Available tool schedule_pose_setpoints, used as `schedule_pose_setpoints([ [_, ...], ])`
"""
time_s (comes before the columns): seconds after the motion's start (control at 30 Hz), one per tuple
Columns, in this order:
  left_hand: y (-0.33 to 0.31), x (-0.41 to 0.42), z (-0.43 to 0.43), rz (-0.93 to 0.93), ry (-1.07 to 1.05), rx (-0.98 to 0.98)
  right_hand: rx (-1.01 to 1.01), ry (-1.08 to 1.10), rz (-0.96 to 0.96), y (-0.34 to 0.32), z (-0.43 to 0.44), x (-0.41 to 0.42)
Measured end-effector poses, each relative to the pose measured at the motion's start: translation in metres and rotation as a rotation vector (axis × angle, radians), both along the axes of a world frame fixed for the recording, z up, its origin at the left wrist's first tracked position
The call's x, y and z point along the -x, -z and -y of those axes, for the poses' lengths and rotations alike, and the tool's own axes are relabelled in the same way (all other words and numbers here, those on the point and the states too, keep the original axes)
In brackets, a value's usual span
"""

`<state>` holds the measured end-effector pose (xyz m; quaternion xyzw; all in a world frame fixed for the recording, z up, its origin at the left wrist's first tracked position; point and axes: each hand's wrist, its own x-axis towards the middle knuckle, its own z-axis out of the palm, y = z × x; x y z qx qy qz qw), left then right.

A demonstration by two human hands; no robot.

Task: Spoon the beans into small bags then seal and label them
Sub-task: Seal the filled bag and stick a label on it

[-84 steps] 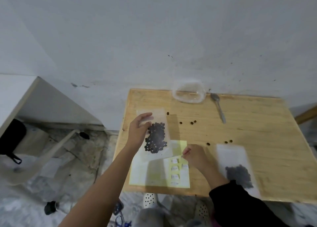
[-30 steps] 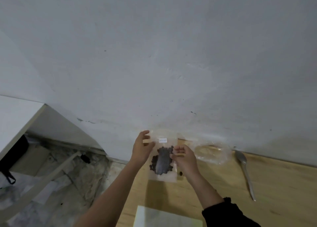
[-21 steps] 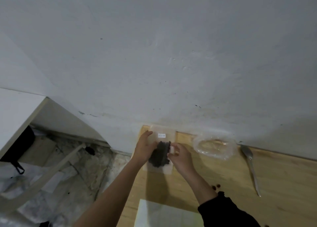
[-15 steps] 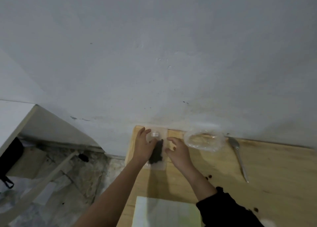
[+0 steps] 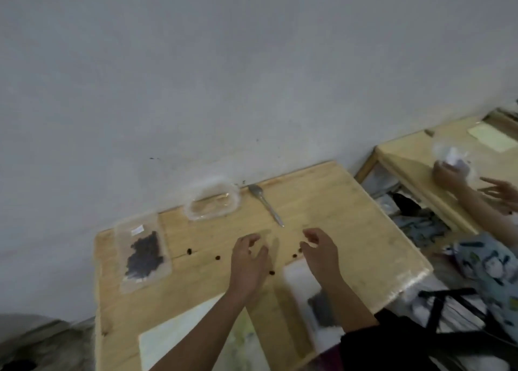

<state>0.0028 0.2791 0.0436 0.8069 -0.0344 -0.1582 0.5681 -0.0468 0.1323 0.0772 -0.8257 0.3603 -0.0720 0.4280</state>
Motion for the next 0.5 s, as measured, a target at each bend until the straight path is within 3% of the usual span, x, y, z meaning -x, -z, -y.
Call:
schedule_pose_setpoints([
  [0.17, 0.013, 0.049, 0.030, -0.283, 0.068, -0.086, 0.013, 0.029, -0.293, 0.021, 0.035, 0.061],
  [0.23, 0.017, 0.063, 0.035, -0.310, 0.128, -0.075, 0.029, -0.019, -0.378, 0.029, 0.039, 0.074],
  [0.5, 0.013, 0.087, 0.050, -0.323, 0.191, -0.050, 0.097, 0.006, -0.295, 0.035, 0.030, 0.083],
])
